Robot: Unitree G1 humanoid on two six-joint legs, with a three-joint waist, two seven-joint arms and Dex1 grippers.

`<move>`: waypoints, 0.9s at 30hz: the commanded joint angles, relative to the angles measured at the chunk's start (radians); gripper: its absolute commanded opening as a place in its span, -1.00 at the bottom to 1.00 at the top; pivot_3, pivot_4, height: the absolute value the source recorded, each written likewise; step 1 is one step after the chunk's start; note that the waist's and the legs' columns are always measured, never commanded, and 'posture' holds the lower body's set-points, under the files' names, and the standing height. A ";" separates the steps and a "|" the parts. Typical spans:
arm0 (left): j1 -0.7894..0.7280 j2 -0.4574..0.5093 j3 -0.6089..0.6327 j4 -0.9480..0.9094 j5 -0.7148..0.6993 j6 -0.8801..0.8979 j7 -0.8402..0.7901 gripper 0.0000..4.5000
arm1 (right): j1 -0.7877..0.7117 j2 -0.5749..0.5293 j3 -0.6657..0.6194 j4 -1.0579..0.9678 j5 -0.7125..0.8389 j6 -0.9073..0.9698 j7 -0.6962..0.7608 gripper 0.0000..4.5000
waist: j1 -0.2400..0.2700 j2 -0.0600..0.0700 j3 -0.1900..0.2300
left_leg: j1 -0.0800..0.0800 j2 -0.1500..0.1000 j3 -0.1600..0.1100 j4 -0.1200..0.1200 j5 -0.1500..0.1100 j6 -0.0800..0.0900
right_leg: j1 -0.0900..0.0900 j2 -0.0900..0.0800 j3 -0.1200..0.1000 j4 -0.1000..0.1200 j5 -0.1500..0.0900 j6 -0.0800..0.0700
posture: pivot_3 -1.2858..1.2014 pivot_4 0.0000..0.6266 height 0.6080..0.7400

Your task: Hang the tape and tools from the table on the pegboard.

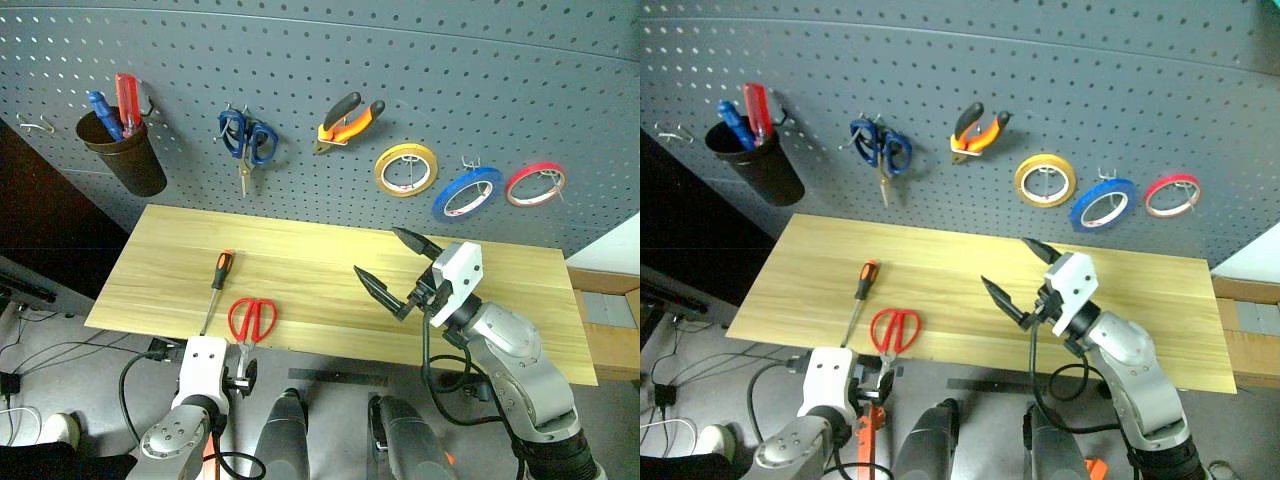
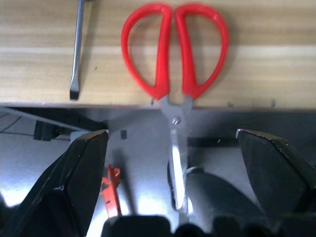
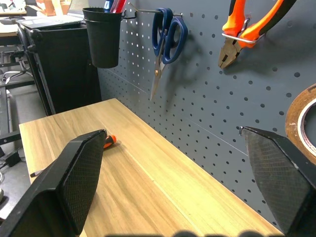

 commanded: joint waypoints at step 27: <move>-0.134 0.128 -0.007 0.169 -0.044 0.033 -0.114 0.98 | 0.058 -0.334 0.133 -0.029 0.102 -0.064 0.515 1.00 | 0.000 0.001 0.005 | 0.000 0.000 0.000 -0.001 0.000 0.000 | 0.000 0.000 0.001 -0.001 0.000 0.000 | 0.13 0.10 1.00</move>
